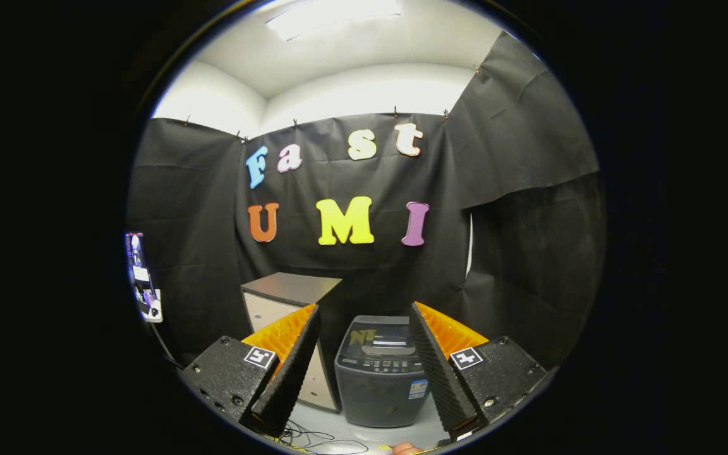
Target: Put the clothes into the washing machine and then close the washing machine lid.
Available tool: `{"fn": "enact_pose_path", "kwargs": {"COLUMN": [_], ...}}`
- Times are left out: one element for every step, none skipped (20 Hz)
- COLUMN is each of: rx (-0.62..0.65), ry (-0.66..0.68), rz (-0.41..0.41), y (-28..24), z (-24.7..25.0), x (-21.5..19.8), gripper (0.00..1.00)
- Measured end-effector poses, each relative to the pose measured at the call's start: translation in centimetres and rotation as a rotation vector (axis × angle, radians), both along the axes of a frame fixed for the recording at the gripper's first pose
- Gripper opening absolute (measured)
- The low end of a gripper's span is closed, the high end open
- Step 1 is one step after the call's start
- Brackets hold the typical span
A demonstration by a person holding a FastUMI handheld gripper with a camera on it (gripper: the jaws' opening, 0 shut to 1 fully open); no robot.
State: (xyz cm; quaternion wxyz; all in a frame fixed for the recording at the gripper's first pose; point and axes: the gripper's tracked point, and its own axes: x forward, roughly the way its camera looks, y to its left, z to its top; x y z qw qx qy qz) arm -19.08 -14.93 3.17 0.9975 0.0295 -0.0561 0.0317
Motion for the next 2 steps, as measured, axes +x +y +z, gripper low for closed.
{"fn": "enact_pose_path", "kwargs": {"rx": [-0.007, -0.016], "ry": [-0.005, -0.011], "rz": [0.011, 0.018], "y": [-0.02, -0.02], "z": [0.19, 0.51], "x": [-0.12, -0.37], "gripper": [0.83, 0.83]}}
